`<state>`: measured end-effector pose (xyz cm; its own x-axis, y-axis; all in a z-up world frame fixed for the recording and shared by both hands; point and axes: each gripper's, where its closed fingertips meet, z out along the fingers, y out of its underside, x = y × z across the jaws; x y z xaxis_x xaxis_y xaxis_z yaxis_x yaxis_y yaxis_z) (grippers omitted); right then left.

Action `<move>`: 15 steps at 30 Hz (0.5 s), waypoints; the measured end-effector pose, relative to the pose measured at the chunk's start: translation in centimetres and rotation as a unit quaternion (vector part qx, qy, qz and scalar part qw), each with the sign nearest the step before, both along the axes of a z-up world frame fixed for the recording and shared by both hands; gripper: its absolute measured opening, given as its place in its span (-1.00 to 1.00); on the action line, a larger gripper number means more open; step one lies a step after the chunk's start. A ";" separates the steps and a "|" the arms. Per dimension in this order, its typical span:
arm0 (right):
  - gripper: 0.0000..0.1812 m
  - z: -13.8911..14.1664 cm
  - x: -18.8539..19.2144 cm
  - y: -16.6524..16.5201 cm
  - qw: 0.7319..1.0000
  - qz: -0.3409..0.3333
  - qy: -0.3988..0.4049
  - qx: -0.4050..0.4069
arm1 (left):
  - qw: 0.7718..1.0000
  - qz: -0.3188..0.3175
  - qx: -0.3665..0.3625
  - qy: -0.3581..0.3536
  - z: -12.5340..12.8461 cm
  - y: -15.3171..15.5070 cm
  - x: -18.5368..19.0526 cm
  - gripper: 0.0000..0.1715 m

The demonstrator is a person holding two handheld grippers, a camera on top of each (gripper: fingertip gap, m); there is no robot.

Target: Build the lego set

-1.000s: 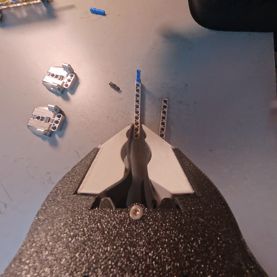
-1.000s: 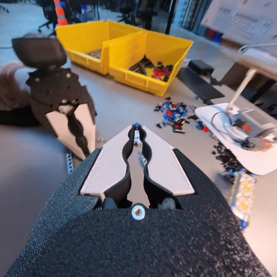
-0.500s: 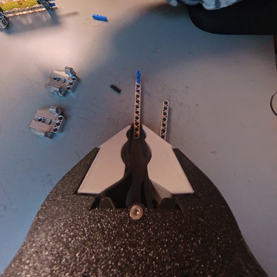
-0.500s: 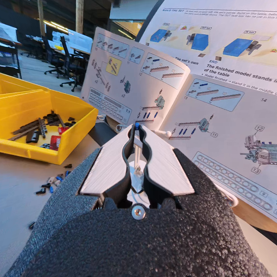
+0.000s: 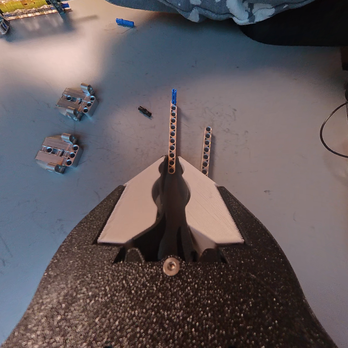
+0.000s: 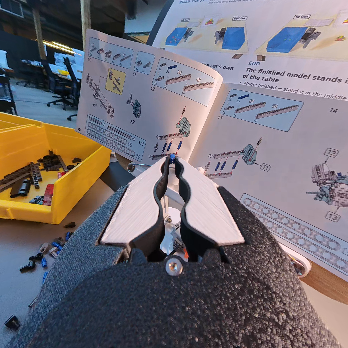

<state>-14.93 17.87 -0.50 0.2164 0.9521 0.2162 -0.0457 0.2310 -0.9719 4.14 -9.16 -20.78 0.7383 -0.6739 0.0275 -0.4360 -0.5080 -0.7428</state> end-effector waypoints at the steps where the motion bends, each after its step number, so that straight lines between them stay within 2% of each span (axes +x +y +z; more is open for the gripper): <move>1: -0.96 -0.1 0.0 0.0 1.000 0.000 -0.001 -0.002 | 1.000 0.000 0.000 0.000 0.0 0.0 0.0 -0.93; 15: -0.96 -0.1 -0.1 -0.3 1.000 0.007 0.003 -0.005 | 1.000 -0.003 0.001 -0.001 0.0 0.0 0.0 -0.93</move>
